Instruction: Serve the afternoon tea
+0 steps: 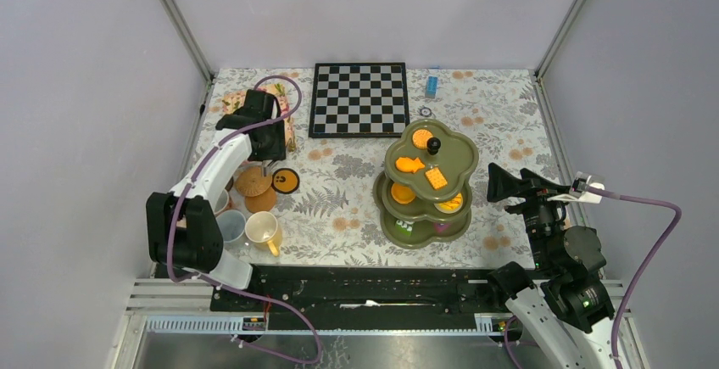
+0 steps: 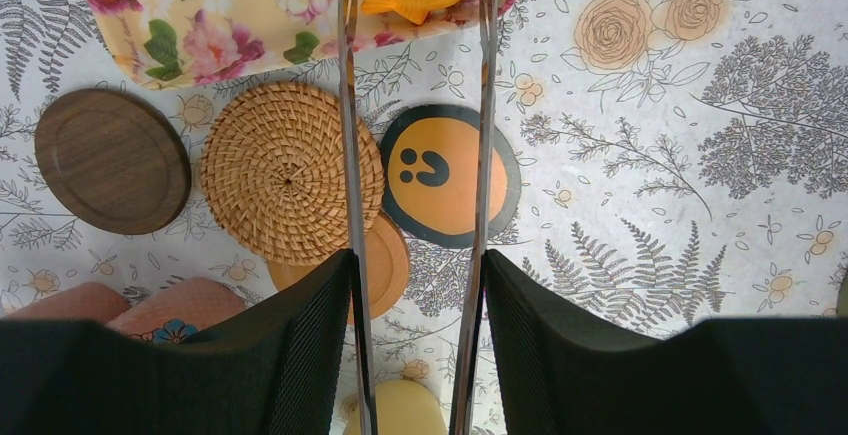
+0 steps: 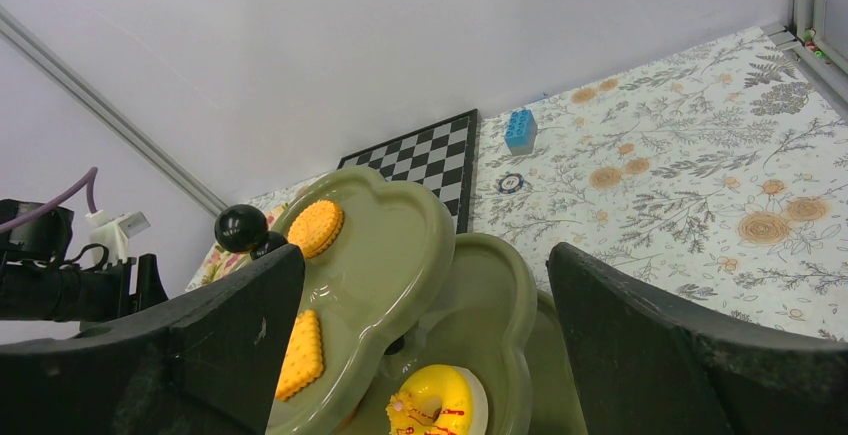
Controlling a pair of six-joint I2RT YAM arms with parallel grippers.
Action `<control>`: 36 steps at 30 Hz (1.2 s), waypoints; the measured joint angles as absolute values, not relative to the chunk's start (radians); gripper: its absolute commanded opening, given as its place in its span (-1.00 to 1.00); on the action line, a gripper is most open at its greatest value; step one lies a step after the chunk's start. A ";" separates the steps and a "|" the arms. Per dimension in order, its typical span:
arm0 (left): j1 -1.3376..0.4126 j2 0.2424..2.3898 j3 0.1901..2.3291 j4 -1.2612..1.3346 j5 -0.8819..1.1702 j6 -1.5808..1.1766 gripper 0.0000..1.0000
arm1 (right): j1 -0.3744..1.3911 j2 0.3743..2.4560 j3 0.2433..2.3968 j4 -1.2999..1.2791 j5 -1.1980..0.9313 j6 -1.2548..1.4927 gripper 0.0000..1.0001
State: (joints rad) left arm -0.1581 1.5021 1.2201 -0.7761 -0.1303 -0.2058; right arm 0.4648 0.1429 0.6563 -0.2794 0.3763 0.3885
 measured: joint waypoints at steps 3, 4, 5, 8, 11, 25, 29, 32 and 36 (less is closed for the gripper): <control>-0.158 1.513 1.216 -0.772 -0.131 -0.205 -0.07 | 0.465 0.143 0.656 -0.279 0.376 0.388 0.97; -0.158 1.515 1.216 -0.770 -0.131 -0.202 -0.11 | 0.465 0.142 0.656 -0.279 0.376 0.389 0.97; -0.158 1.518 1.216 -0.768 -0.131 -0.200 -0.16 | 0.465 0.142 0.656 -0.279 0.376 0.389 0.97; -0.158 1.522 1.216 -0.769 -0.132 -0.198 -0.25 | 0.465 0.142 0.655 -0.279 0.376 0.389 0.97; -0.158 1.522 1.216 -0.768 -0.135 -0.195 -0.32 | 0.465 0.142 0.654 -0.279 0.376 0.389 0.97; -0.156 1.522 1.233 -0.767 -0.177 -0.203 -0.23 | 0.465 0.142 0.651 -0.279 0.376 0.389 0.97; -0.145 1.522 1.275 -0.758 -0.173 -0.250 -0.11 | 0.465 0.142 0.651 -0.279 0.376 0.389 0.97; -0.118 1.522 1.296 -0.730 -0.171 -0.308 -0.10 | 0.465 0.142 0.651 -0.279 0.376 0.389 0.97; -0.085 1.523 1.301 -0.700 -0.157 -0.390 -0.09 | 0.465 0.142 0.651 -0.279 0.376 0.389 0.97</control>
